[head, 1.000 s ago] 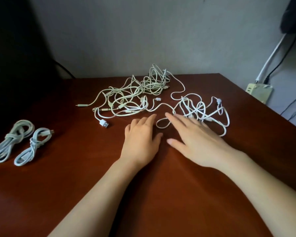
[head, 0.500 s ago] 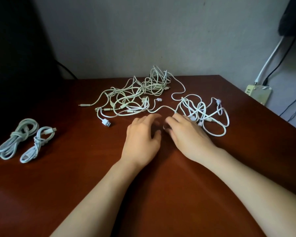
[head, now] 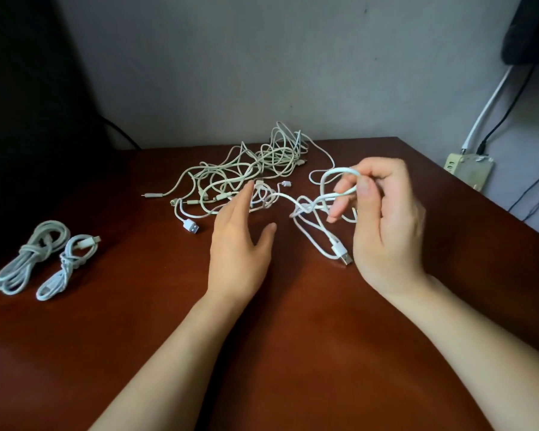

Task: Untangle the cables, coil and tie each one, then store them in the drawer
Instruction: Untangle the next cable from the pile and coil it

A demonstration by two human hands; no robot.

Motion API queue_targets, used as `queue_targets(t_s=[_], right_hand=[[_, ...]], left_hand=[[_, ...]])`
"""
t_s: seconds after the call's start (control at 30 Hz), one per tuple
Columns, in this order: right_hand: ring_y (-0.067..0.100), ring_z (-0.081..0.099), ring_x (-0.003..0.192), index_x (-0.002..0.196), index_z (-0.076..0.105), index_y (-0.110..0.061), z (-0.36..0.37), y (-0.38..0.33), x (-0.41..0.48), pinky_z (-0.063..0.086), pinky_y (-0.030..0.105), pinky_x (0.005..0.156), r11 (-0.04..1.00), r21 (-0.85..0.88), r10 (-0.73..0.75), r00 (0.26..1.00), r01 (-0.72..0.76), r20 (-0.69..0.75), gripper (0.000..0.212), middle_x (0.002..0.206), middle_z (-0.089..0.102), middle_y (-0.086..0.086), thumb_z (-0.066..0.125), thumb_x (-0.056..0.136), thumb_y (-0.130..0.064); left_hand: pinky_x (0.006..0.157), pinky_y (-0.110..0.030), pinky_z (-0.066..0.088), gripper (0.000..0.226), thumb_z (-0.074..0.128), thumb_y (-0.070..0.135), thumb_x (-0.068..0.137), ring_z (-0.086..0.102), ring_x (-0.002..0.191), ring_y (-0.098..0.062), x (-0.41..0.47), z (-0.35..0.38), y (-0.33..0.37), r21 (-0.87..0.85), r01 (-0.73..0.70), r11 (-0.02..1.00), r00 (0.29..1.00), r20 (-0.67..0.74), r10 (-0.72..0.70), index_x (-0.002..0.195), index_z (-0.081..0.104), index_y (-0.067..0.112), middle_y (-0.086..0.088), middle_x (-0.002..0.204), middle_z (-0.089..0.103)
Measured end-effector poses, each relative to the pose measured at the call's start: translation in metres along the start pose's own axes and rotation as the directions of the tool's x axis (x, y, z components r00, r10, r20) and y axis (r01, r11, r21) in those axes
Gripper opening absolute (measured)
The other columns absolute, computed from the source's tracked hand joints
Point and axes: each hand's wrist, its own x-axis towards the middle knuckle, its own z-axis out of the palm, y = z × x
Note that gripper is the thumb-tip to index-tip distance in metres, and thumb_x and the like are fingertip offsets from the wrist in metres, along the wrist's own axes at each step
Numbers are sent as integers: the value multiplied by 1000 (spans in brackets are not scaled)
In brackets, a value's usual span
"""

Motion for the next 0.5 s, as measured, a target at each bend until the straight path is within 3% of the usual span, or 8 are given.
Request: queue_targets(t_s=[0.13,0.2,0.27,0.37,0.43,0.5], right_hand=[[1,64,63,95,40,-25,3,-10,0,49,17,62,983,178,50,999,-48,-6,22,85,56,-8,30,98,-6],[3,64,62,95,41,-28,3,-11,1,53,26,63,964,250,95,995,-96,12,20,85,57,-13,30,99,-11],[5,64,63,95,43,-28,3,-11,1,54,28,64,941,309,133,990,-141,47,17,84,59,-15,32,99,-16],[6,64,64,94,46,-27,4,-14,-2,52,24,65,938,305,127,982,-165,138,14,84,62,-12,35,98,-18],[6,64,65,91,49,-27,7,-18,-7,49,17,64,949,269,104,971,-162,216,13,82,63,-6,39,97,-21],[7,63,66,96,55,-21,10,-20,-11,47,12,65,960,248,52,957,-126,285,11,80,63,1,43,96,-19]], left_hand=[[99,-30,41,33,61,18,92,55,112,-17,0,1,1,25,-19,1000,999,45,18,124,59,17,10,111,58],[96,-19,36,27,65,20,89,53,111,-14,1,0,0,35,-36,999,998,51,34,116,63,18,14,104,55],[94,-6,29,42,71,21,84,48,114,-7,1,-2,2,-42,-64,997,995,70,67,124,57,20,14,113,53],[104,-11,28,61,73,29,78,44,122,-2,-2,-3,14,-184,-188,965,962,164,219,133,48,22,10,129,51],[96,-15,36,42,66,31,79,51,110,0,-8,1,23,-254,-284,925,929,165,331,117,55,17,11,113,57],[86,-14,40,24,55,29,82,56,97,-6,-12,4,24,-273,-290,917,924,171,343,94,60,9,6,97,60]])
